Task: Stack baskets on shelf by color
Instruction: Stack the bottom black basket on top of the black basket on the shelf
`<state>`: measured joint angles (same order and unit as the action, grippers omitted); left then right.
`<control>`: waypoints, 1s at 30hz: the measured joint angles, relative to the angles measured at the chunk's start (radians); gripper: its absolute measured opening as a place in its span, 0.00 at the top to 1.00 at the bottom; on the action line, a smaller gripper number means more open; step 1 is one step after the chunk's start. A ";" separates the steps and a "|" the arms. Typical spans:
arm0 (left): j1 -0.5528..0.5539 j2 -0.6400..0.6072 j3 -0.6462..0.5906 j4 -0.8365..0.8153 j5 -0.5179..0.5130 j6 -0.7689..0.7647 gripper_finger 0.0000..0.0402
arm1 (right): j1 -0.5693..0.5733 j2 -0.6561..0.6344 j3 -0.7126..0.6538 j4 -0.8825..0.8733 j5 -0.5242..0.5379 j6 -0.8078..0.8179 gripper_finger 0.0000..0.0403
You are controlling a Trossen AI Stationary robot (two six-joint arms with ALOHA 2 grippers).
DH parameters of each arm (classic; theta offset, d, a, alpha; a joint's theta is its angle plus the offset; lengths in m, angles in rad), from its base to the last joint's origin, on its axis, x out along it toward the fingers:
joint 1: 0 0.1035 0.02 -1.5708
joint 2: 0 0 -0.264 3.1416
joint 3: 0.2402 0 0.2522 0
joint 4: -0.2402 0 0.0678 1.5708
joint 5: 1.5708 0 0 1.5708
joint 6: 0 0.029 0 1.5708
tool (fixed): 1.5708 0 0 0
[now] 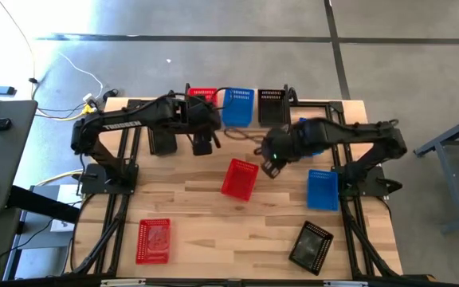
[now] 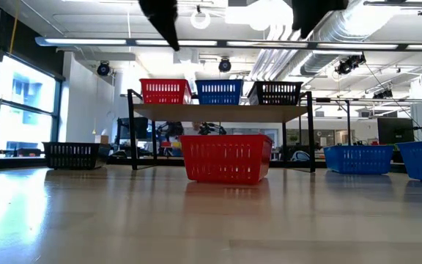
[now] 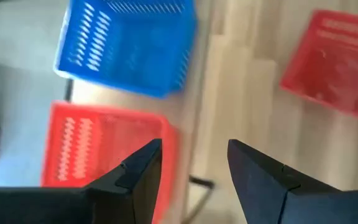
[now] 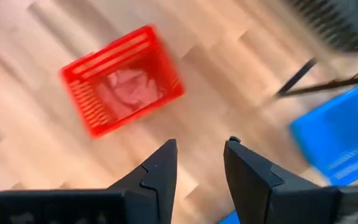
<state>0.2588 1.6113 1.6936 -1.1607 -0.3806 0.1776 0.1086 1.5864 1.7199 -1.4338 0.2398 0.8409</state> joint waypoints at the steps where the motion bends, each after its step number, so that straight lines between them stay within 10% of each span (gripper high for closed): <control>1: -0.008 -0.016 -0.011 0.002 0.010 -0.008 0.57 | 0.026 0.000 0.000 -0.001 -0.010 0.026 0.71; 30: -0.198 -0.251 -0.107 0.002 0.082 -0.141 0.57 | 0.676 0.189 -0.001 0.092 -0.253 0.703 0.71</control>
<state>0.0605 1.3608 1.5864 -1.1587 -0.2985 0.0368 0.7850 1.7751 1.7187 -1.3421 -0.0130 1.5438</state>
